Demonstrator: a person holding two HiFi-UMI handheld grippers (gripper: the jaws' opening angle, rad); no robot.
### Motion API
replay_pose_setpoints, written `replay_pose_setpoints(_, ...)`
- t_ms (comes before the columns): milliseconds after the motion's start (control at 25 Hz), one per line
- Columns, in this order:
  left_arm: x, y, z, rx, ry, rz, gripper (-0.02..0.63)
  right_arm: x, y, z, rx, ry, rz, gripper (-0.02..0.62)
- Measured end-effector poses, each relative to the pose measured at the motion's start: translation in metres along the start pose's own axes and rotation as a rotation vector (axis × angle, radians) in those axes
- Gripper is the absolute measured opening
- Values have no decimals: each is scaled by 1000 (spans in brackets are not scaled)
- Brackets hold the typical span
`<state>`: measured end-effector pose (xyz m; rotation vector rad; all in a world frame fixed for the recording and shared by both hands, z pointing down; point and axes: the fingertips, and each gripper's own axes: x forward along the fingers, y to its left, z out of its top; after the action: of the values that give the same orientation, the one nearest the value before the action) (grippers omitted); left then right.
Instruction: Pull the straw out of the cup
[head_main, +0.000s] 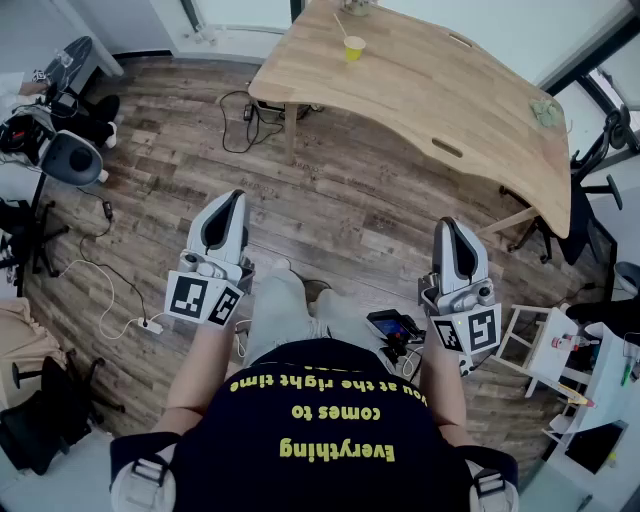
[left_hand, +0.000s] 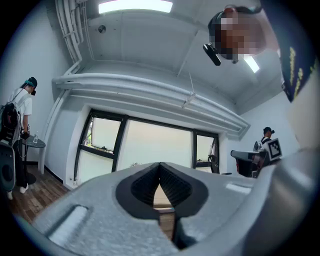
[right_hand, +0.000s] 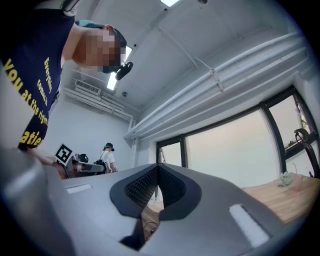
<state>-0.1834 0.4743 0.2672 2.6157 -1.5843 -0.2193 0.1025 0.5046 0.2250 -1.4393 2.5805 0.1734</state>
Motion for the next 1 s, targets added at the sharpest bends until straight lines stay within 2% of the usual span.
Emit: replay_pose_setpoints(1000,-5,-8,-5,17,-5,92,0,-11,-21,3,56,-28,26,6)
